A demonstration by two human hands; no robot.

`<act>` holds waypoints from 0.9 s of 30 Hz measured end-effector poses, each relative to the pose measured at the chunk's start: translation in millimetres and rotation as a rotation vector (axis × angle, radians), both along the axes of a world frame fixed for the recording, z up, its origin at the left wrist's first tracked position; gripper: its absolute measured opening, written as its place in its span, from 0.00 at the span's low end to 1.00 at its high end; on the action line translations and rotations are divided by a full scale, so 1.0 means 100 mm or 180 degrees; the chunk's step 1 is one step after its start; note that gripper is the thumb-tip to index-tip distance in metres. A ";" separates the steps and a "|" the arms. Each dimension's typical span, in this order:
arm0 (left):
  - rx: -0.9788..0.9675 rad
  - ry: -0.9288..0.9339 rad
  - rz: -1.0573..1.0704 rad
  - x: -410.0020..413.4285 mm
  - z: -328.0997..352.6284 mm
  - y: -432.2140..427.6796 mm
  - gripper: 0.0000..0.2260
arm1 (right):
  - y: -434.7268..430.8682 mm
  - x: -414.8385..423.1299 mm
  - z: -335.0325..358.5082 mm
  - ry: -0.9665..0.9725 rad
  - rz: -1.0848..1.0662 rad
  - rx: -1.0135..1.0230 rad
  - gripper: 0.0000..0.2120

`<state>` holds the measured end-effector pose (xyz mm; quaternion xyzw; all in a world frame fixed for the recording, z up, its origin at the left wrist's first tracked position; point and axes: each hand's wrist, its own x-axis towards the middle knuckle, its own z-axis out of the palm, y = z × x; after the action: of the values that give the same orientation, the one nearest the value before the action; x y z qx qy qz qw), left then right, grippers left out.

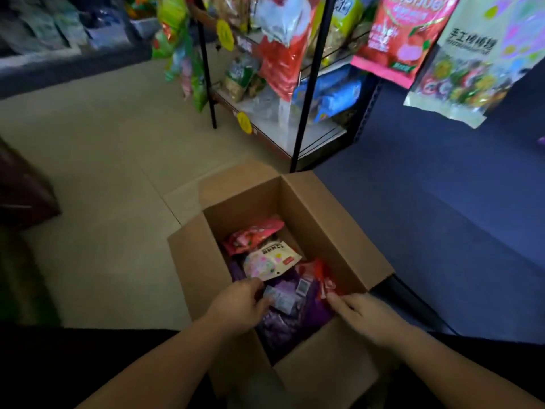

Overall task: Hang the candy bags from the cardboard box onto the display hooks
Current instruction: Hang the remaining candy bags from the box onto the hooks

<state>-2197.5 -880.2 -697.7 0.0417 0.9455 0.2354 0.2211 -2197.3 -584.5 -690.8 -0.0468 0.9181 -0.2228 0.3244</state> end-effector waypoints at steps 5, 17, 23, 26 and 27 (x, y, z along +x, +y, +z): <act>-0.0032 0.0442 0.0142 -0.09 0.00 -0.06 0.16 | -0.10 -0.22 0.01 -0.0362 -0.0094 0.0433 0.49; 0.0105 0.0361 0.0546 -0.27 -0.24 -0.38 0.36 | -0.81 -1.01 -0.69 -0.0458 -0.1389 -0.0739 0.29; 0.0478 0.0193 0.0548 -0.23 -0.34 -0.51 0.42 | -0.97 -1.11 -1.09 -0.0295 -0.2992 -0.0986 0.24; 0.0617 0.0110 0.0599 -0.23 -0.35 -0.52 0.43 | -1.04 -1.09 -1.00 -0.0127 -0.3204 -0.1324 0.14; 0.0658 0.0088 0.0616 -0.22 -0.35 -0.52 0.43 | -1.05 -1.05 -0.92 -0.0027 -0.3125 -0.1371 0.11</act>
<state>-2219.9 -932.5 -732.6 -0.0239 0.9188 0.3511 0.1788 -2302.5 -689.9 -782.6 0.3235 0.7642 -0.5318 0.1689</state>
